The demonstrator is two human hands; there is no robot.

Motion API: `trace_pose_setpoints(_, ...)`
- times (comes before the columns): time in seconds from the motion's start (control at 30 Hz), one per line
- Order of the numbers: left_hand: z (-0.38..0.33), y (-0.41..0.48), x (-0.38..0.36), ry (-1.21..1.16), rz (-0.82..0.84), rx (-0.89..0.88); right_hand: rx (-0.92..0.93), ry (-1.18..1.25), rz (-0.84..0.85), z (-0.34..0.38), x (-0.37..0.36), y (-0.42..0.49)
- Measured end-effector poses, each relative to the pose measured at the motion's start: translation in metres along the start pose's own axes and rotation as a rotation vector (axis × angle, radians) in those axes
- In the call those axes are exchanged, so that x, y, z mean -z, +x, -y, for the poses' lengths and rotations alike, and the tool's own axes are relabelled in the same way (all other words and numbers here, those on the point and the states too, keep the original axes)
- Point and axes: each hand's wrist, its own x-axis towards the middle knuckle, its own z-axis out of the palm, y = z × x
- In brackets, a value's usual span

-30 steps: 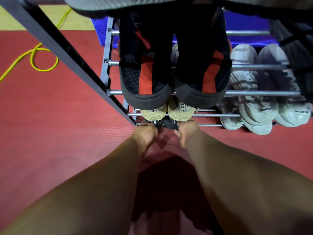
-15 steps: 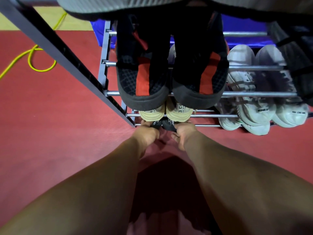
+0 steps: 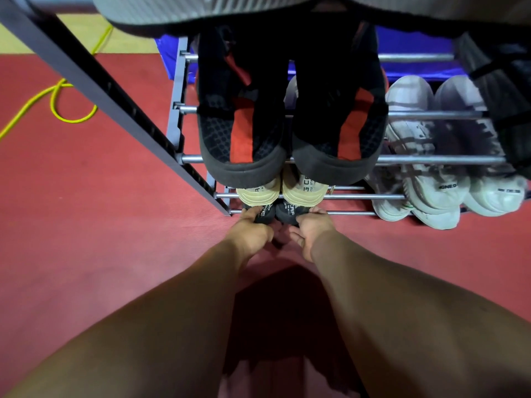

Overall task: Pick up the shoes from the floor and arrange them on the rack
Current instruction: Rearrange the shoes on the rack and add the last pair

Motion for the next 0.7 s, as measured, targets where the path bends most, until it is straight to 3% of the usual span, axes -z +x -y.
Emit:
trace_pose_setpoints(0.23, 0.003, 0.008, -0.002, -0.062, -0.052, 0.034, -0.041, 0.005, 0.011, 0.003, -0.002, 0.000)
trace_pose_setpoints(0.7, -0.006, -0.007, -0.001, 0.092, -0.020, -0.038, -0.076, 0.071, -0.046, -0.002, -0.006, 0.002)
